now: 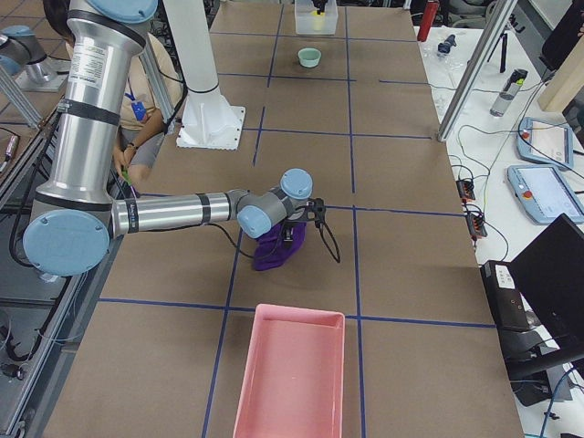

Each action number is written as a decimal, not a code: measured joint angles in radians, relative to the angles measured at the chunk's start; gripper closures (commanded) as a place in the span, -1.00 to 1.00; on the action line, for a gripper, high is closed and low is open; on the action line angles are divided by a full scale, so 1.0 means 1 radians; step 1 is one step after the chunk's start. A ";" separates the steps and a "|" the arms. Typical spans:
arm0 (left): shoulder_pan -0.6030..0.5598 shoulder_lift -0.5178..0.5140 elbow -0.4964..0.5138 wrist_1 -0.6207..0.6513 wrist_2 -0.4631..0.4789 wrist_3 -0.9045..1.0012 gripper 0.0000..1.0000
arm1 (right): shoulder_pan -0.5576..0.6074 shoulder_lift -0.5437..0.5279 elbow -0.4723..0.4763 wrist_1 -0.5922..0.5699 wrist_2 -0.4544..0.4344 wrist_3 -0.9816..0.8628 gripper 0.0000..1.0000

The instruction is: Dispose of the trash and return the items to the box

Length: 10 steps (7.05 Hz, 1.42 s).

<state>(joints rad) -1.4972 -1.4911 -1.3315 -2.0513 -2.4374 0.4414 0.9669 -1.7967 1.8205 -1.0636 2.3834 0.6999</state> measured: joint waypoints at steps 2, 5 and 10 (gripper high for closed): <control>0.000 -0.002 -0.127 0.008 -0.009 -0.140 -0.22 | -0.018 -0.003 -0.010 0.000 0.001 -0.001 0.84; 0.018 -0.019 -0.324 0.016 -0.001 -0.454 -0.35 | -0.028 -0.023 -0.024 0.058 0.001 -0.003 1.00; 0.432 -0.024 -0.556 0.012 0.217 -1.145 -0.53 | 0.232 -0.048 0.134 0.090 0.046 0.085 1.00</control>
<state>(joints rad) -1.0654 -1.5148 -1.8879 -2.0397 -2.2204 -0.7033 1.1985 -1.8452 1.9541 -0.9735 2.4293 0.7846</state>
